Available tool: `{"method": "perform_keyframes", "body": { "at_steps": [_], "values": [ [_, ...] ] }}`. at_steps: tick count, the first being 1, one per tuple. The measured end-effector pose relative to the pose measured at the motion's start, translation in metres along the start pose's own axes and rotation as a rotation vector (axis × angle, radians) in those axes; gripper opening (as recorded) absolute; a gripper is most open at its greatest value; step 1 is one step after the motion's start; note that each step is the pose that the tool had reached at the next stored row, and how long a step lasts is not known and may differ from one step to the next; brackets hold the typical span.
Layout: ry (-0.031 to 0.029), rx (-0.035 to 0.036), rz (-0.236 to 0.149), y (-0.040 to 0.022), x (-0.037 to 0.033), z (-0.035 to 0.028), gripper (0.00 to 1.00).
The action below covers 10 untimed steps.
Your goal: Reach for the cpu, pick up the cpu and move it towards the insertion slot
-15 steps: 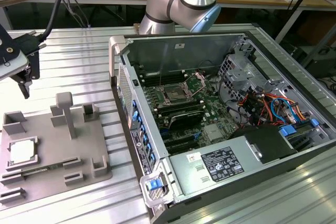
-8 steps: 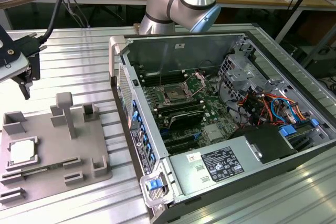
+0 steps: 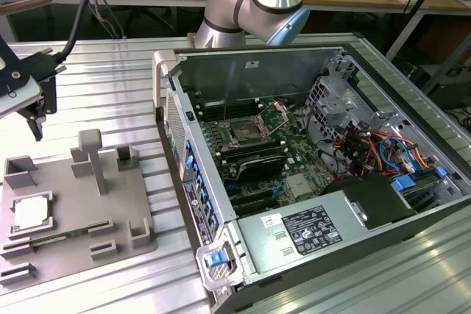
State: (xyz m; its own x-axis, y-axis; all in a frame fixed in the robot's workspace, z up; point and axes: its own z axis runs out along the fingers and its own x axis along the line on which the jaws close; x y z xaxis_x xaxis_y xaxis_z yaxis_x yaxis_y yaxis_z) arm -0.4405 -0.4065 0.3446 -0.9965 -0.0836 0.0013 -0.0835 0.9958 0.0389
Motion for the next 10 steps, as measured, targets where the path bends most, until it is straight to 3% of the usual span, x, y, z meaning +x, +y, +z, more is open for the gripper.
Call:
{"method": "perform_keyframes", "body": {
  "at_steps": [10],
  "values": [
    [0.0000, 0.0000, 0.000, -0.0002, 0.0000, 0.0041, 0.66]
  ]
}}
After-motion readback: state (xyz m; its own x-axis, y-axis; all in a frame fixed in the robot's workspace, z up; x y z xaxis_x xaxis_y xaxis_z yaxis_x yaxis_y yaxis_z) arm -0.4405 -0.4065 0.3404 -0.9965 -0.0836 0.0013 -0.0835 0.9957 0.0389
